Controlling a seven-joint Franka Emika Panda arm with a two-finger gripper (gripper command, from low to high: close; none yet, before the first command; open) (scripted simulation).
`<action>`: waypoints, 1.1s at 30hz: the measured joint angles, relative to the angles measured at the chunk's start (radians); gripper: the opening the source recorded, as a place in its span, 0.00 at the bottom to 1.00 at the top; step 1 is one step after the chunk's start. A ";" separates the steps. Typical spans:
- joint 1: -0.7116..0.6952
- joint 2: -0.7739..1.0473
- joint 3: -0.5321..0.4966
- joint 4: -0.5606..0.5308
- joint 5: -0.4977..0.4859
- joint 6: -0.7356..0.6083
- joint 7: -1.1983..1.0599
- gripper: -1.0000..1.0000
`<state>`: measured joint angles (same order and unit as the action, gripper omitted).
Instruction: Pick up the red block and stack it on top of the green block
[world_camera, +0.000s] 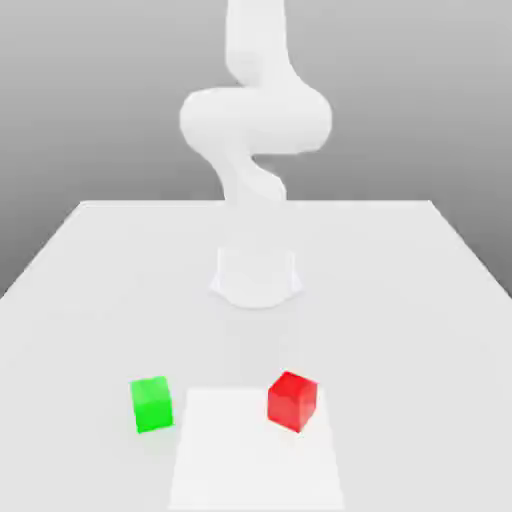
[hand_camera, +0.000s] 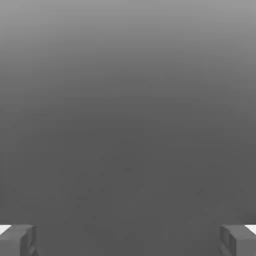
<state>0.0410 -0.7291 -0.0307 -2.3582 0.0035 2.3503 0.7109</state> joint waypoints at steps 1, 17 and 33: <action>0.019 0.035 -0.014 -0.028 0.002 0.024 -0.043 0.50; 0.245 0.630 -0.130 -0.470 -0.013 0.427 -0.730 0.50; 0.184 0.911 -0.035 -0.467 0.076 0.656 -0.850 0.00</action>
<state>0.2251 0.1815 -0.0659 -2.8256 0.0797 3.0064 -0.1388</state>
